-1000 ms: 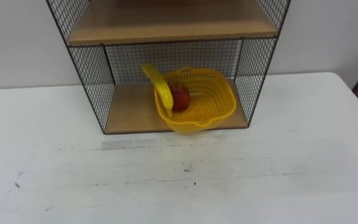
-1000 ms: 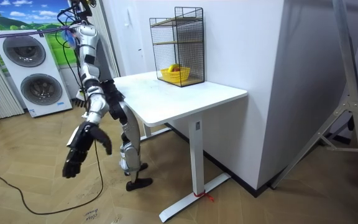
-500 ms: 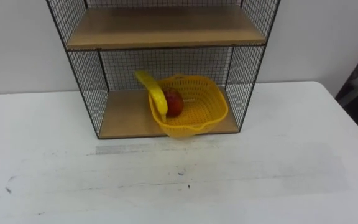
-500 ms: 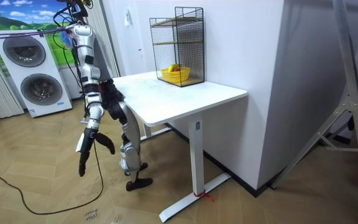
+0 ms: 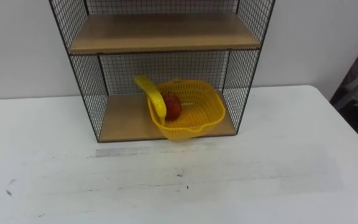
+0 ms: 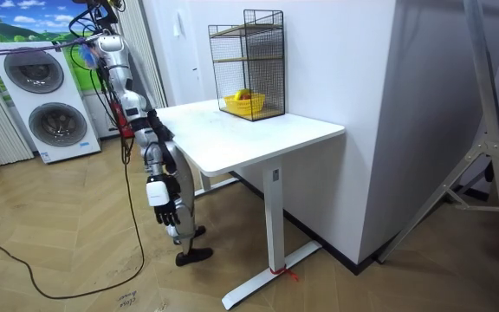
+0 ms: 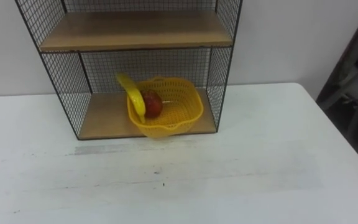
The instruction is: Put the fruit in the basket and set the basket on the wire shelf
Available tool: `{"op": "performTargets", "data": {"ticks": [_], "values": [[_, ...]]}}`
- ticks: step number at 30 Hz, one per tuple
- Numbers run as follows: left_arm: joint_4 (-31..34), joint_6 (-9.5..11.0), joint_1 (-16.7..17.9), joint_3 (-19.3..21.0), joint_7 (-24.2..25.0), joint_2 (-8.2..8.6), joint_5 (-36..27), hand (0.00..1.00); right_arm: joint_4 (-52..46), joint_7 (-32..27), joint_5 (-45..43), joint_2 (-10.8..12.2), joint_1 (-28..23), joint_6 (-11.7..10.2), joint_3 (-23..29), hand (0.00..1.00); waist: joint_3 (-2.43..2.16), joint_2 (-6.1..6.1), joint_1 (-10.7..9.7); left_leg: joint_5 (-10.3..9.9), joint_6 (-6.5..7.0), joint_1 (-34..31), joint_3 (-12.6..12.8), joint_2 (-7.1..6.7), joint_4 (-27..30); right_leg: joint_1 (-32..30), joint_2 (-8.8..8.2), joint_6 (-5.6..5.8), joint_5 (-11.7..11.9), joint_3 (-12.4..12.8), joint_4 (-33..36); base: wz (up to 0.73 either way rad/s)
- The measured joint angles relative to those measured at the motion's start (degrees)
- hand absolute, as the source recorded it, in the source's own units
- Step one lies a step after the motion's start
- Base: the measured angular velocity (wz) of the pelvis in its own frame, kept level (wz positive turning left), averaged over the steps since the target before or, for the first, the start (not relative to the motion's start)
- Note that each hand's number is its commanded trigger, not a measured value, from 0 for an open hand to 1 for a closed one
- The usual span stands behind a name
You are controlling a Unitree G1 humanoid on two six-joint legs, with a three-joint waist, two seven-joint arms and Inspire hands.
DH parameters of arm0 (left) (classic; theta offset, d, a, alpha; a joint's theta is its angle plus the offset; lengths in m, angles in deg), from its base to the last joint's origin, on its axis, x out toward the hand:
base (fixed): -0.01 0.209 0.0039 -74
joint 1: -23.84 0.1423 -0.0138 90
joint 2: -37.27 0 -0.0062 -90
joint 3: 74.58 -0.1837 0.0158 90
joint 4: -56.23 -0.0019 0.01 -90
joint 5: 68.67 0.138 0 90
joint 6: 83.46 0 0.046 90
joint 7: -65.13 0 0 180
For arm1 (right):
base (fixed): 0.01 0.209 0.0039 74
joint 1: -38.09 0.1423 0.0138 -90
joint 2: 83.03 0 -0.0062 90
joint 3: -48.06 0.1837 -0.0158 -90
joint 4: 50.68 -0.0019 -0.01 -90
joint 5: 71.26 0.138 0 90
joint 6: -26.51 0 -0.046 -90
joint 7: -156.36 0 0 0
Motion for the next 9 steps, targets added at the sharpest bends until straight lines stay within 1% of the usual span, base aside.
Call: {"op": "performTargets", "data": {"ticks": [1, 3, 4, 5, 6, 8, 9], "values": [[0.02, -0.29, -0.31, -1.04, -0.02, 0.0, 0.4, 0.0, -0.01, 0.28, -0.91, 0.17, 0.15, 0.04, -0.9, 0.0, 0.04, 0.04, -0.05, 0.0, 0.0, -0.03, 0.0, 0.0, 0.0, -0.02, 0.0, 0.0, 0.0, 0.0, 0.0, 0.0], [0.04, -1.52, -0.43, -4.08, -0.14, 0.01, 1.63, 0.0, -0.07, 1.75, -4.97, 0.46, 0.34, 1.18, -3.59, 0.0, 0.13, 0.08, -0.27, 0.0, 0.0, -0.1, -0.01, 0.0, -0.01, -0.14, 0.0, 0.0, 0.0, -0.01, -0.02, 0.0], [0.08, -1.93, -0.41, -4.7, -0.14, 0.01, 2.21, 0.0, -0.08, 2.02, -5.82, 0.47, 0.44, 1.46, -3.88, 0.0, 0.17, 0.1, -0.29, 0.0, 0.0, -0.15, 0.0, 0.0, -0.01, -0.16, 0.0, 0.0, 0.0, -0.01, -0.04, 0.0], [0.32, -2.66, -0.4, -6.0, -0.14, 0.02, 3.89, 0.0, -0.14, 2.31, -7.49, 0.48, 0.83, 2.1, -4.7, 0.0, 0.35, 0.17, -0.46, 0.0, 0.0, -0.23, 0.0, 0.01, -0.01, -0.22, 0.01, 0.0, 0.0, 0.0, -0.13, 0.0], [0.9, -3.5, -0.46, -6.96, -0.14, 0.02, 5.43, 0.0, -0.13, 2.76, -9.17, 0.48, 1.32, 2.5, -5.83, 0.0, 0.42, 0.22, -0.75, 0.01, -0.01, -0.45, -0.03, 0.02, -0.02, -0.32, 0.05, 0.0, 0.0, 0.0, -0.31, 0.04], [2.14, -4.44, -0.74, -8.23, -0.21, 0.13, 8.02, 0.0, -0.17, 3.57, -11.22, 0.59, 1.84, 2.53, -7.38, 0.0, 0.56, 0.31, -0.92, 0.23, -0.27, -0.49, -0.08, 0.06, -0.02, -0.37, 0.1, 0.01, 0.06, -0.09, -0.52, 0.04], [3.16, -4.61, -1.03, -8.53, -0.34, 0.39, 8.98, 0.0, -0.29, 3.78, -12.16, 0.79, 2.19, 2.52, -8.37, 0.0, 0.78, 0.37, -0.92, 0.37, -0.31, -0.46, -0.08, 0.06, 0.0, -0.37, 0.1, 0.03, 0.22, -0.09, -0.53, 0.0]]}}
